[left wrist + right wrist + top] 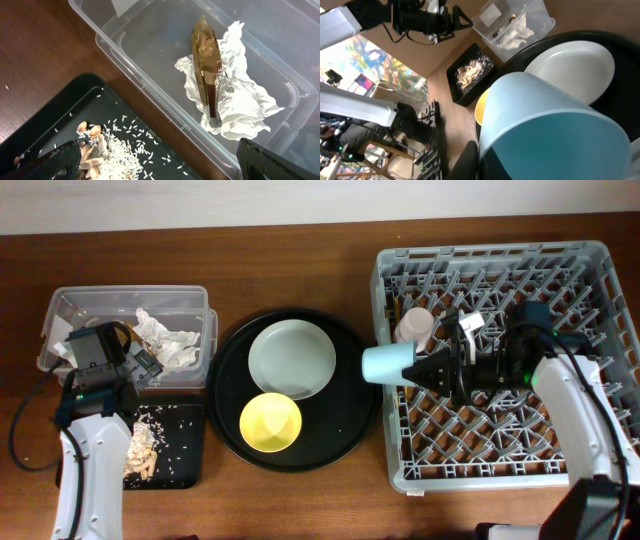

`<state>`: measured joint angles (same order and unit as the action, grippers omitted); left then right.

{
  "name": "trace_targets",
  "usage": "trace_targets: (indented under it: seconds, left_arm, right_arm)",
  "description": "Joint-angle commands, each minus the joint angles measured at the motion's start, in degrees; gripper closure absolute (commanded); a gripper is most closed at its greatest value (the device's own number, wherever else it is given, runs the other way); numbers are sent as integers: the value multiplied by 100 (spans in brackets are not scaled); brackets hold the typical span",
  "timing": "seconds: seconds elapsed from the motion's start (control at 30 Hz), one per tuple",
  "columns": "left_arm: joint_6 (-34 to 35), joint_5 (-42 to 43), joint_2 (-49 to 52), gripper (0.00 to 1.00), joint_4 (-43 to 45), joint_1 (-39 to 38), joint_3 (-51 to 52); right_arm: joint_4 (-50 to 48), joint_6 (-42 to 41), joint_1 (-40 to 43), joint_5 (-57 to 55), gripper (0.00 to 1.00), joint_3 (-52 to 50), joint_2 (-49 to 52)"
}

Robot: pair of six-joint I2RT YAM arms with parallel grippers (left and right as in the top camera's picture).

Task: Sort waste into correct bins and load items into the dishwasher rack
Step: 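Lower the blue cup into the rack beside the pink cup and release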

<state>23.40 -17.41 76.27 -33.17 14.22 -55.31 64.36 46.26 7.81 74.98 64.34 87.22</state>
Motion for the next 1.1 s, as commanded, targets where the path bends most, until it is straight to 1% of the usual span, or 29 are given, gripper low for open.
trace_targets:
  seconds: [0.0,0.07,0.17,0.43,0.57,0.6,0.67,0.7,0.83,0.9,0.93,0.97,1.03,1.07]
  left_arm:
    - [-55,-39,-48,1,7,20,-72]
    - [-55,-39,-48,1,7,20,-72]
    - [-55,-39,-48,1,7,20,-72]
    - [-55,-39,-48,1,7,20,-72]
    - [-55,-39,-48,1,7,22,-72]
    - [-55,-39,-48,1,7,20,-72]
    - [-55,-39,-48,1,7,20,-72]
    - [-55,-39,-48,1,7,20,-72]
    - [-55,-39,-48,1,7,20,-72]
    - [-55,-39,-48,1,7,20,-72]
    - [-55,-39,-48,1,7,20,-72]
    - [-55,-39,-48,1,7,20,-72]
    - [-55,-39,-48,1,7,20,-72]
    - [-55,-39,-48,1,7,20,-72]
  right_arm:
    - [-444,-72,9,457,96,-55,715]
    - [-682,-68,9,455,96,-55,1416]
    - [-717,-66,63,367,96,-55,1928]
    - [0,-70,748,-887,94,-55,1941]
    - [13,-66,807,-931,95,-55,1941]
    - [-101,-68,807,-763,94,-55,1941]
    - [-382,-68,796,44,87,-55,1941]
    - [-505,-70,785,197,87,-55,1941]
    - [-382,-70,804,-306,87,-55,1943]
    - [22,-66,881,-306,72,-46,1928]
    - [293,-66,1005,-356,67,-20,1893]
    - [474,-66,1126,-367,64,7,1853]
    - [984,-68,1523,-431,59,107,1661]
    - [1104,-68,1705,-608,59,188,1521]
